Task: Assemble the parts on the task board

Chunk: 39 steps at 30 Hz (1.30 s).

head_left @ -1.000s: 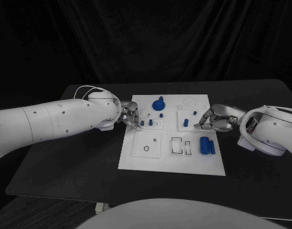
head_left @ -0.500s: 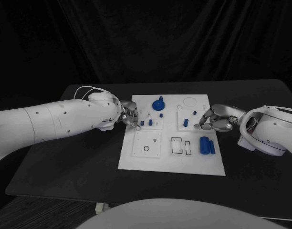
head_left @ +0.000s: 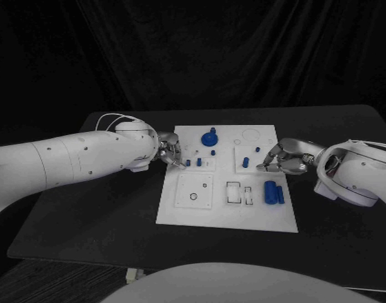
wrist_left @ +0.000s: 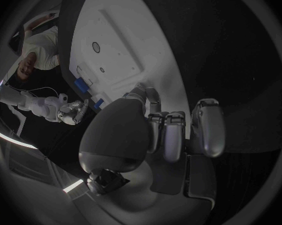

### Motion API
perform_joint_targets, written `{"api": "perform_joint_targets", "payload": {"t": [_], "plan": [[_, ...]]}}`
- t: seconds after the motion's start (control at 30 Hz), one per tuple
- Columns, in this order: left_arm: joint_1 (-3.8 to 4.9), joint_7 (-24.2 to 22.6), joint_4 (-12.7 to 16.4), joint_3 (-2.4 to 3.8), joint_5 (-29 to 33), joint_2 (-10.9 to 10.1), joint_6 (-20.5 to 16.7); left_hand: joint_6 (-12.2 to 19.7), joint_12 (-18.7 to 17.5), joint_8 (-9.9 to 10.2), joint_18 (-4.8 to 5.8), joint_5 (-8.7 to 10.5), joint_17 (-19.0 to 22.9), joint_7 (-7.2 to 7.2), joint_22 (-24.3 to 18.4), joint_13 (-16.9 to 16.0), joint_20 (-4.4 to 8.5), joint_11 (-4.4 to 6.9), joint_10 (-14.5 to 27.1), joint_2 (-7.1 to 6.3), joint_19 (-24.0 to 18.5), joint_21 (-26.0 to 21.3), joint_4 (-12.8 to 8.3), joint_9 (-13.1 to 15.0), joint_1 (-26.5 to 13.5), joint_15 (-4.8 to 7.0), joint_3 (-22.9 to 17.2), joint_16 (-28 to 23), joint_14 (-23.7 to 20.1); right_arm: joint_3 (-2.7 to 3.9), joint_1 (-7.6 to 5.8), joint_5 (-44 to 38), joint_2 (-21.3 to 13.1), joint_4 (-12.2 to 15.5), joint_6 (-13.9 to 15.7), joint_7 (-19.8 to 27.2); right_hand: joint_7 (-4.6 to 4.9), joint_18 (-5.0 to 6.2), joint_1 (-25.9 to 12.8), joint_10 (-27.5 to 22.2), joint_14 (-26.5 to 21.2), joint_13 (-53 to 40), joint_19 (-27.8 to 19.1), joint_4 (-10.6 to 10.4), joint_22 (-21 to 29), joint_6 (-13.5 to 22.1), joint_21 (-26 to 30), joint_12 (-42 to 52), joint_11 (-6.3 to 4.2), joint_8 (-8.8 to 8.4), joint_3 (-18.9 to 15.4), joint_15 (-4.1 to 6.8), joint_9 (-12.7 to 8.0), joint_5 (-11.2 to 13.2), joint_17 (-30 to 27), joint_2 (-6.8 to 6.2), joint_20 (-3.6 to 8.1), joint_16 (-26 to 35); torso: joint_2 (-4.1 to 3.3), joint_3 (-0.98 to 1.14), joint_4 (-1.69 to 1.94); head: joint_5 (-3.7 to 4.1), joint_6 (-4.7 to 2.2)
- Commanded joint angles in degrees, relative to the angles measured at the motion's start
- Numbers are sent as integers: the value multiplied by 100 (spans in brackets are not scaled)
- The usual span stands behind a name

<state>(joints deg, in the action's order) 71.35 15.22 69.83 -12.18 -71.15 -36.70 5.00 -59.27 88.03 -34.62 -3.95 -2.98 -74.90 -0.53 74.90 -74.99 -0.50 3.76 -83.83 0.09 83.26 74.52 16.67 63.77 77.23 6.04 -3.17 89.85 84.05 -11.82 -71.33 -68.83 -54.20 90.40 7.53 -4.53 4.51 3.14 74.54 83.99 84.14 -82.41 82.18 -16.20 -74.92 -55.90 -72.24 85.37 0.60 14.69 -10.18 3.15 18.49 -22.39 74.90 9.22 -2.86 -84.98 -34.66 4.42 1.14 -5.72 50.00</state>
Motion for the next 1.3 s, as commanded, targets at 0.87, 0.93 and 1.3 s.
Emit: {"api": "perform_joint_targets", "payload": {"t": [0.87, 0.93, 1.3], "plan": [[-15, 123, -11, 4, 6, 72, 252, 14, -89, 49, 61, 24, -1510, -18, 1063, -1292, 34, 26, -428, -4, -28, -59, -2, -12, -149, 28, 303, 15, 595, 3, 29, -7, 14, 6, -32, -57, -11, 106, 287, 34, 282, 297, -47, 88, -945, -18, 62, -27, -63, -30, 37, 42, -10, -135, 418, 105, 4, 50, 0, 1, 0, -19, 0], [-15, 122, -13, 5, 6, 76, 229, 14, -90, 56, 62, 24, -1510, -18, 1064, -1292, 33, 26, -427, 37, -26, -54, -2, -15, -169, 27, 310, 15, 595, 3, 30, -7, 16, 4, -34, -57, -11, 106, 287, 34, 282, 297, -47, 88, -945, -18, 62, -27, -63, -30, 37, 42, -10, -135, 418, 105, 4, 50, -1, 2, 0, -16, 0], [-19, 122, -17, 5, 6, 88, 199, 25, -96, 105, 58, 24, -1510, -20, 1059, -1287, 30, 27, -423, 214, -35, -69, -7, -41, -234, 26, 324, 15, 595, 3, 31, -7, 18, -1, -42, -59, -14, 109, 328, 27, 281, 306, -54, 104, -941, -17, 79, -31, -64, -32, 55, 42, -11, -167, 417, 107, 4, 51, -1, 2, 0, -12, 0]]}}
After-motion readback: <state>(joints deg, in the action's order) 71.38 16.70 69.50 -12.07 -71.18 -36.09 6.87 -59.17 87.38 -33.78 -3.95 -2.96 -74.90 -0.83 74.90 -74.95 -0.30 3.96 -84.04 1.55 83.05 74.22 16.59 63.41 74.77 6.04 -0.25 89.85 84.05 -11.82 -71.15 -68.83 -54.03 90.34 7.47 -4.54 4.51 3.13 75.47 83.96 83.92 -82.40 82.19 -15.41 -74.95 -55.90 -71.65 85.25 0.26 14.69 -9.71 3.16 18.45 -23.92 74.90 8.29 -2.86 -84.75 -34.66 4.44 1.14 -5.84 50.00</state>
